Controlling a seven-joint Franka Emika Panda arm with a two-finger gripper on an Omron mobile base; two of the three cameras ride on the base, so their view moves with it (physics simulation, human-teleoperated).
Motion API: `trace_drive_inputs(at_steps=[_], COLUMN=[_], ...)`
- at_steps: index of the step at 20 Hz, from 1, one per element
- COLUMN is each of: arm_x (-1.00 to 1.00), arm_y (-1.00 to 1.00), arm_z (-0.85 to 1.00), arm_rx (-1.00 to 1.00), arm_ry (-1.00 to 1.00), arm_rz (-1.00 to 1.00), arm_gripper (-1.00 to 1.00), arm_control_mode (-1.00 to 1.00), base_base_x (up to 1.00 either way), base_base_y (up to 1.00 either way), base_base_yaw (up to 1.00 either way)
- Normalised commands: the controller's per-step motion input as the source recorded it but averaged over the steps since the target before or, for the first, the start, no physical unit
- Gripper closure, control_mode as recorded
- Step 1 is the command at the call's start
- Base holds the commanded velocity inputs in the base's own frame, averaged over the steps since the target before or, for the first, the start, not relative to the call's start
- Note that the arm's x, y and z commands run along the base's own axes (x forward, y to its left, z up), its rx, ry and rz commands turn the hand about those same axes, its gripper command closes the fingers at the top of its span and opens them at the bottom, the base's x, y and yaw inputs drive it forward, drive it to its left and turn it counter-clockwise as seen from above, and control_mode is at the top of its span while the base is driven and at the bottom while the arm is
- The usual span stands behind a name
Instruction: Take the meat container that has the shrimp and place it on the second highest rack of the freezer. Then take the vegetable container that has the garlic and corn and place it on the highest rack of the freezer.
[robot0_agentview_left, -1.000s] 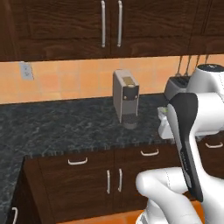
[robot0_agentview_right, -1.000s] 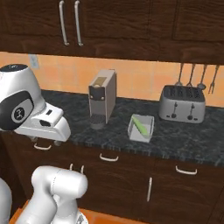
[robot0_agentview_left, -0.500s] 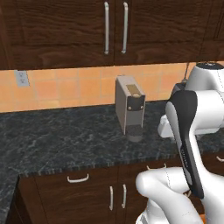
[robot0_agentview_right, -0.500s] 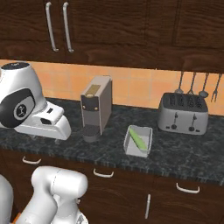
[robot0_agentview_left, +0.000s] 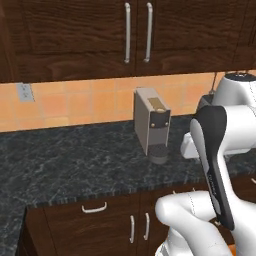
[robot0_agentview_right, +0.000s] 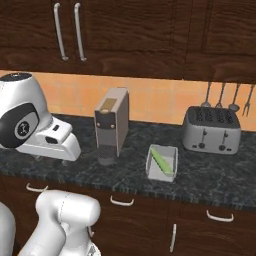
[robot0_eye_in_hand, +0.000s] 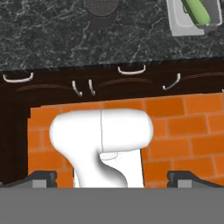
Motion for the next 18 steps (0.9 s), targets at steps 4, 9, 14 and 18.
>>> trace_drive_inputs(at_steps=[4,9,14,18], arm_x=[0.0,0.0,0.08,0.12], arm_y=[0.0,0.0,-0.35,-0.99], arm_z=[0.0,0.0,-0.05,-0.25], arm_rx=[0.0,0.0,0.01,0.11], arm_ry=[0.0,0.0,0.08,0.2], arm_rz=[0.0,0.0,-0.18,-0.51], arm_gripper=[-1.0,-1.0,-1.0,-1.0], arm_control_mode=[1.0,1.0,-1.0,-1.0], base_base_x=[0.36,0.19,0.0,0.0], base_base_y=[0.0,0.0,0.0,0.0], base_base_yaw=[-0.2,-0.03,0.0,0.0])
